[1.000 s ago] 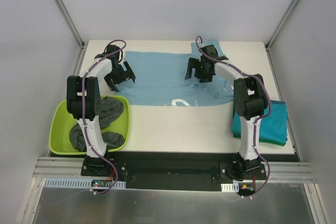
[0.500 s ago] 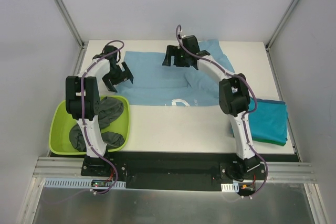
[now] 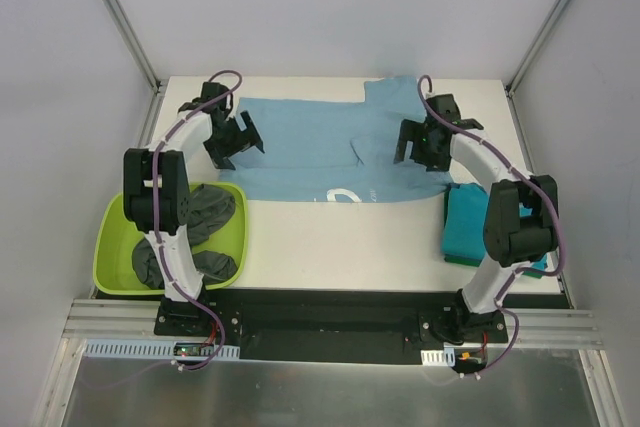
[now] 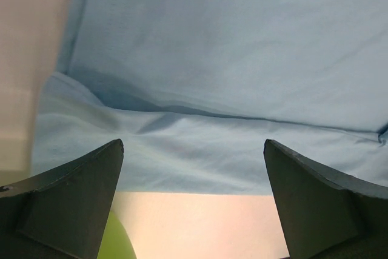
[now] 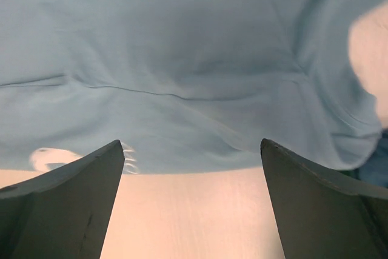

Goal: Fold and stack the t-shirts
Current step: Fold the flattened tshirt in 1/3 of the way

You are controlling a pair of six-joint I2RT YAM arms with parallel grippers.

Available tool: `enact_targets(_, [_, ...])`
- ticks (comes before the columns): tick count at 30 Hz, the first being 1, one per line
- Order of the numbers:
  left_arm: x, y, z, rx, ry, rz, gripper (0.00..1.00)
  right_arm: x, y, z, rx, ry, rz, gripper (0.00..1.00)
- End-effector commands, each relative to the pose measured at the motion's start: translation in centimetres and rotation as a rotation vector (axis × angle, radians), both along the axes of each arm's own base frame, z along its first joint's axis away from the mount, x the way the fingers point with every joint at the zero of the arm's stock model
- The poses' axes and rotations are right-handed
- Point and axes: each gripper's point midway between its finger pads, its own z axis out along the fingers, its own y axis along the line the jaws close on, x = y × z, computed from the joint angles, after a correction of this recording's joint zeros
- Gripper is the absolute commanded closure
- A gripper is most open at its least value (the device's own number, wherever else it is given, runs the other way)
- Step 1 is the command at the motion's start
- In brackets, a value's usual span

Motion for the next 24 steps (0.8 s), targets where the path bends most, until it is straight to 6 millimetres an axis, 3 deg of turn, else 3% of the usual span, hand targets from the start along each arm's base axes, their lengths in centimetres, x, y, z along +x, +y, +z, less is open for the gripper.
enact_targets(1, [0.9,-2.0,-0.1,-0.069,-0.008,-0.051,0.01,-2.2,-3.0,-2.2,-0.029,0.103,-0.071,0.04])
enact_targets(6, [1.2,-0.7,-3.4,-0.072,0.077,0.03,0.01,-0.3,-3.5,-4.0,-0.004,0.143,-0.083,0.04])
enact_targets(9, [1.4,1.0,-5.1,-0.048,0.114,0.091,0.01,2.2,-4.3,-5.2,-0.013,0.151,-0.106,0.04])
enact_targets(15, [1.5,4.1,-6.4,-0.021,0.141,0.171,0.01,6.1,-5.6,-6.8,-0.044,0.151,-0.133,0.04])
enact_targets(18, [1.3,4.6,-6.4,-0.027,0.146,0.184,0.01,6.5,-6.5,-6.8,-0.078,0.166,-0.153,0.04])
enact_targets(24, [1.0,4.4,-5.6,-0.04,0.134,0.17,0.01,5.1,-11.6,-4.9,-0.217,0.156,-0.305,0.04])
